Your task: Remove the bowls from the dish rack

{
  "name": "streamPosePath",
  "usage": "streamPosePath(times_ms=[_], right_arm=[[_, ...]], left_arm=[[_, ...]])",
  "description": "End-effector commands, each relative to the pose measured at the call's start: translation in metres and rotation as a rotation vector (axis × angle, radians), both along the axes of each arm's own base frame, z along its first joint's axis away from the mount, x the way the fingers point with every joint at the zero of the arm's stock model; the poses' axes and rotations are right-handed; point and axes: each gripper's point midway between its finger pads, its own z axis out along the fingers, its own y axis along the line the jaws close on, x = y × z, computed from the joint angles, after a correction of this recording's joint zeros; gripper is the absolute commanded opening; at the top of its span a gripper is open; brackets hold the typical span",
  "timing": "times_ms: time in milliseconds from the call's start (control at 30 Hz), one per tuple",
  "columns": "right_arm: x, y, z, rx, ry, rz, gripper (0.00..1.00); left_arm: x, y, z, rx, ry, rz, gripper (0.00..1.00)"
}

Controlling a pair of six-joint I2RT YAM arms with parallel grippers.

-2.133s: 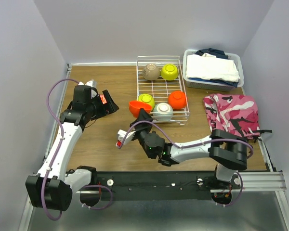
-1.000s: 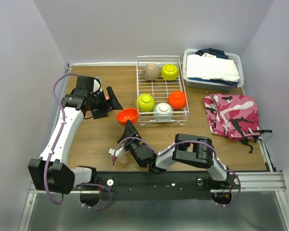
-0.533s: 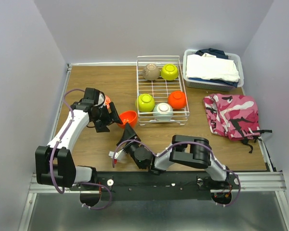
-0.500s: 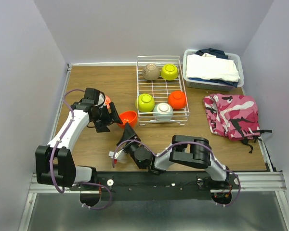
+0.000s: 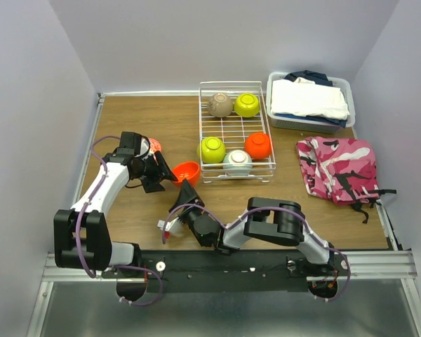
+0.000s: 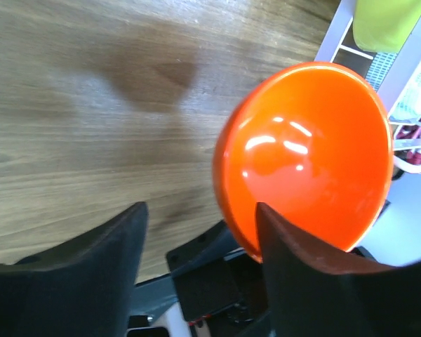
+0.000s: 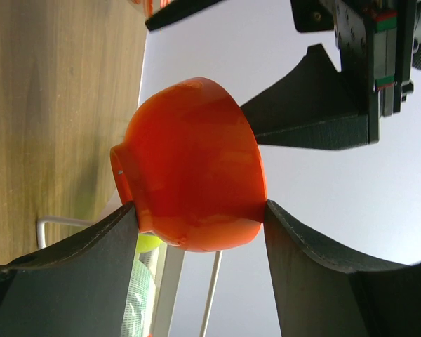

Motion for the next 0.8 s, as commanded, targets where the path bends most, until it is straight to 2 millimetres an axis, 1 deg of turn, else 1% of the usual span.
streamPosePath(times_ms=[0, 67, 167, 200, 267, 300, 367, 400, 467, 500, 533, 567, 633, 667, 700, 733, 767], right_arm=[[-0.009, -0.017, 0.073, 0.461, -0.101, -0.004, 0.32], [-0.010, -0.016, 0.073, 0.464, -0.103, -0.002, 0.31], [-0.011, -0.014, 0.073, 0.466, -0.106, 0.005, 0.31], [-0.011, -0.014, 0.074, 0.468, -0.107, 0.003, 0.31], [-0.012, -0.014, 0.075, 0.474, -0.110, 0.006, 0.31], [-0.011, -0.014, 0.075, 0.476, -0.112, 0.004, 0.32], [-0.012, -0.014, 0.075, 0.476, -0.113, 0.006, 0.32], [-0.012, -0.015, 0.075, 0.478, -0.113, 0.006, 0.32], [-0.012, -0.016, 0.076, 0.483, -0.114, 0.003, 0.32], [-0.013, -0.017, 0.076, 0.483, -0.113, 0.003, 0.34], [-0.013, -0.017, 0.076, 0.483, -0.112, 0.002, 0.35], [-0.012, -0.018, 0.076, 0.482, -0.109, 0.000, 0.38], [-0.013, -0.019, 0.076, 0.487, -0.094, -0.007, 0.52], [-0.012, -0.020, 0.075, 0.486, -0.088, -0.012, 0.57], [-0.012, -0.019, 0.074, 0.482, -0.083, -0.012, 0.68], [-0.012, -0.020, 0.076, 0.491, -0.074, -0.015, 0.73], [-0.013, -0.020, 0.076, 0.494, -0.067, -0.016, 0.77]], left_arm=[[0.002, -0.014, -0.001, -0.098, 0.016, -0.003, 0.66], [0.001, -0.014, -0.005, -0.099, 0.025, -0.006, 0.65], [-0.001, -0.015, -0.011, -0.101, 0.046, -0.010, 0.59], [0.000, -0.016, -0.011, -0.108, 0.046, -0.013, 0.55], [-0.002, -0.018, -0.016, -0.117, 0.063, -0.018, 0.50], [-0.002, -0.019, -0.017, -0.122, 0.065, -0.022, 0.43], [-0.002, -0.020, -0.017, -0.130, 0.066, -0.024, 0.33], [-0.001, -0.020, -0.017, -0.125, 0.064, -0.023, 0.21], [0.002, -0.018, -0.014, -0.110, 0.044, -0.019, 0.10], [0.003, -0.017, -0.012, -0.103, 0.039, -0.021, 0.00], [0.005, -0.015, -0.010, -0.095, 0.030, -0.021, 0.00], [0.009, -0.014, -0.006, -0.081, 0.014, -0.018, 0.00], [0.012, -0.011, -0.002, -0.064, 0.000, -0.019, 0.00], [0.017, -0.010, 0.004, -0.056, -0.020, -0.018, 0.00], [0.019, -0.006, 0.005, -0.035, -0.027, -0.010, 0.00], [0.022, -0.003, 0.008, -0.019, -0.042, -0.008, 0.00], [0.027, 0.000, 0.014, -0.005, -0.066, -0.003, 0.00]])
